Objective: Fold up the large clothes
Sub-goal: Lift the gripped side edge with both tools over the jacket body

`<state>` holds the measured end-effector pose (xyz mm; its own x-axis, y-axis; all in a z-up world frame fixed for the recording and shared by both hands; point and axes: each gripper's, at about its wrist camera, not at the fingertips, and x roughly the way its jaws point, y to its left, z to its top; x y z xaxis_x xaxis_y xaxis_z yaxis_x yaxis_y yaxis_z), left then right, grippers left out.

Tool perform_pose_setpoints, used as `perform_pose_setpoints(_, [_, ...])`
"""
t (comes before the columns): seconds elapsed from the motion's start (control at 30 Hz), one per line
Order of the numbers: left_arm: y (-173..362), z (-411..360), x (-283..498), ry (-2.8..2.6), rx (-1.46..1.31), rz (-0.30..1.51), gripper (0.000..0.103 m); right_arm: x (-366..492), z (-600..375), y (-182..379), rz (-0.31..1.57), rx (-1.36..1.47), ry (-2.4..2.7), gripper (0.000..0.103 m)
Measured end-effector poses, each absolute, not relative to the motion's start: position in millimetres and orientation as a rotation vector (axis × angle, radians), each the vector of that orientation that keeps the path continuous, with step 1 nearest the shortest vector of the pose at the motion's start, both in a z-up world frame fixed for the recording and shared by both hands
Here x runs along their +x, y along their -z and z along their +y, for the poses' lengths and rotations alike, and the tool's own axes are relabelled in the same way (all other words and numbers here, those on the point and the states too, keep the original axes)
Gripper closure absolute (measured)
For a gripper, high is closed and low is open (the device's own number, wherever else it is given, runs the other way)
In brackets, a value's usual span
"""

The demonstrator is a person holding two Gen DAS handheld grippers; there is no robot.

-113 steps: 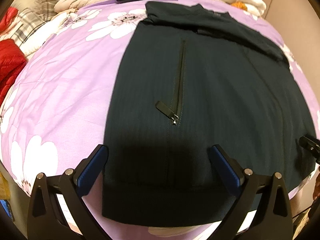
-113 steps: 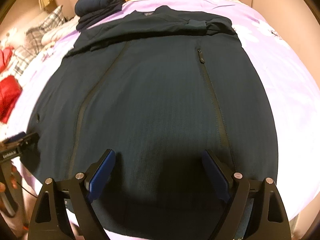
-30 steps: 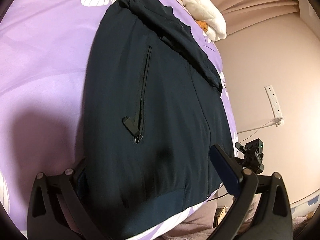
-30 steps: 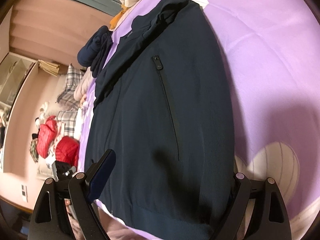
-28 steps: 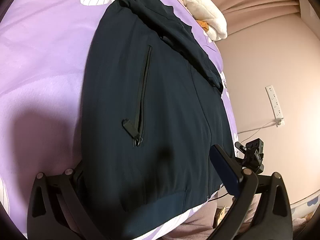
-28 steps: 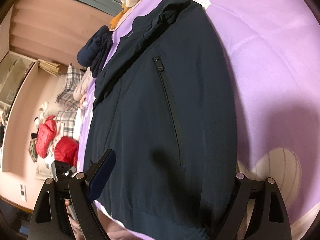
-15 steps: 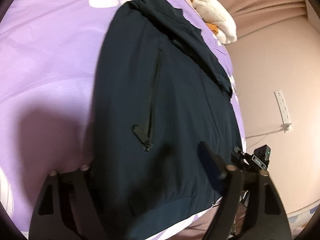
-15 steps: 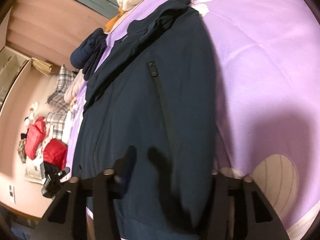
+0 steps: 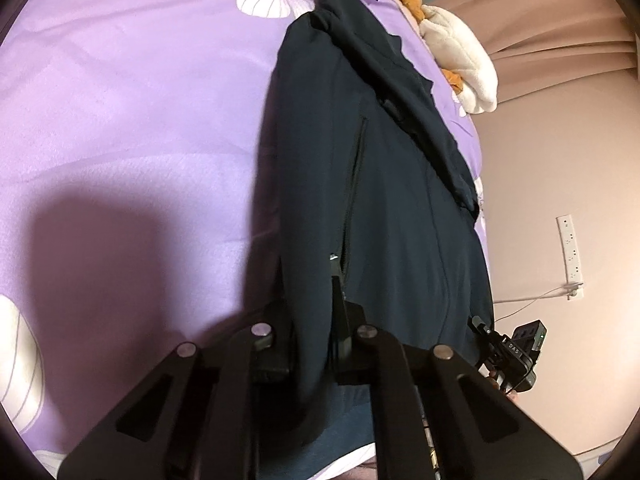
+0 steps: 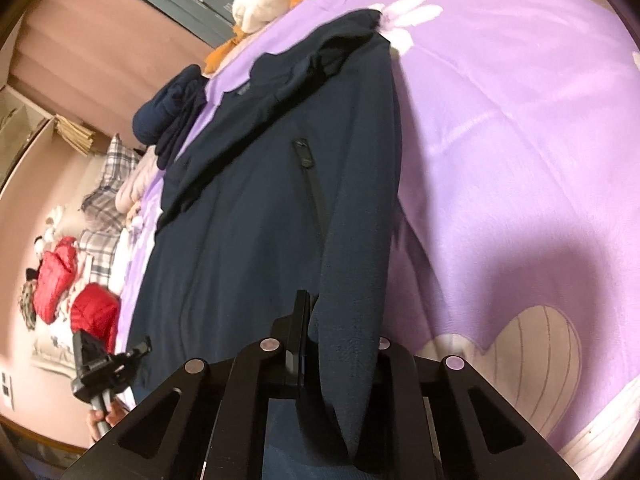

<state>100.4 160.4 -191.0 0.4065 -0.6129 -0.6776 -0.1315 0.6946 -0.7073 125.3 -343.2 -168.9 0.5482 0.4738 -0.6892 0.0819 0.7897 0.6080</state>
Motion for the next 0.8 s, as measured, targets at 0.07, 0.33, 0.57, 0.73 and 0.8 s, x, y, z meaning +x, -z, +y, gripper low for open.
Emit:
perform_pose_setpoints(0.07, [184.7,160.2,99.4,0.375,-0.795,1.109,0.096,126.1,-339.2,163.1,0.963,0.637,-0.26,0.088])
perform_pose_setpoints(0.33, [152.0,152.3,102.3,0.499,-0.804,0.996,0.098,129.1,-329.6,146.5,0.909,0.64,-0.31,0.09])
perform_pose_setpoints(0.57, [149.4,149.0,102.9,0.522,-0.798,0.977,0.098,128.3,-330.7,144.4,0.889,0.661,-0.33,0.091])
perform_pose_setpoints(0.73, [147.5,149.8,101.0,0.535,-0.771,0.959,0.098,125.6,-333.8,140.5,0.86,0.678,-0.341,0.092])
perform_pose_setpoints(0.8, [147.8,149.5,101.5,0.542,-0.762,0.958,0.099,125.4,-334.2,139.9,0.854,0.677,-0.342,0.092])
